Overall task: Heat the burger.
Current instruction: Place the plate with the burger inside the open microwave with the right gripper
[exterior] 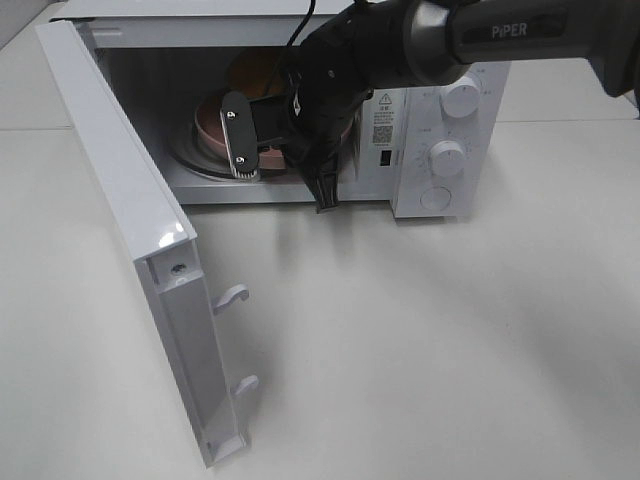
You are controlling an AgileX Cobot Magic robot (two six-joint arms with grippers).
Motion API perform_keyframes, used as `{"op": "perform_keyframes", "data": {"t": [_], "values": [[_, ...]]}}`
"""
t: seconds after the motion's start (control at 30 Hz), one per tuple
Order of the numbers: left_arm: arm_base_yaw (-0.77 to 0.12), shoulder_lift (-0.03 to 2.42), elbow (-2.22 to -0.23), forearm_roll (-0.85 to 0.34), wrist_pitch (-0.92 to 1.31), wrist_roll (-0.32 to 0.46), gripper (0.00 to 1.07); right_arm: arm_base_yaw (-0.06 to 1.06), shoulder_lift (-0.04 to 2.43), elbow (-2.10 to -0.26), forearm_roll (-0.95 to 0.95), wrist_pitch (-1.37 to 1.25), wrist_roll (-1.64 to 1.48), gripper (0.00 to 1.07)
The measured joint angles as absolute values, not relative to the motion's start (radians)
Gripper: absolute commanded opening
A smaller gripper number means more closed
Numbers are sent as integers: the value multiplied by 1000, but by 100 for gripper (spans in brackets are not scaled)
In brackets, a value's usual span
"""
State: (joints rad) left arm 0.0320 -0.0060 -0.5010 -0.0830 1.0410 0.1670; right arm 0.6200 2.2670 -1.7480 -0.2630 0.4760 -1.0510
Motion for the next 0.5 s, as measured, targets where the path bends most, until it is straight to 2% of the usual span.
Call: {"op": "perform_keyframes", "data": {"t": [0.5], "values": [[32,-6,-501,-83,1041,167,100,622,2295,-1768,-265,426,-1103,0]]}}
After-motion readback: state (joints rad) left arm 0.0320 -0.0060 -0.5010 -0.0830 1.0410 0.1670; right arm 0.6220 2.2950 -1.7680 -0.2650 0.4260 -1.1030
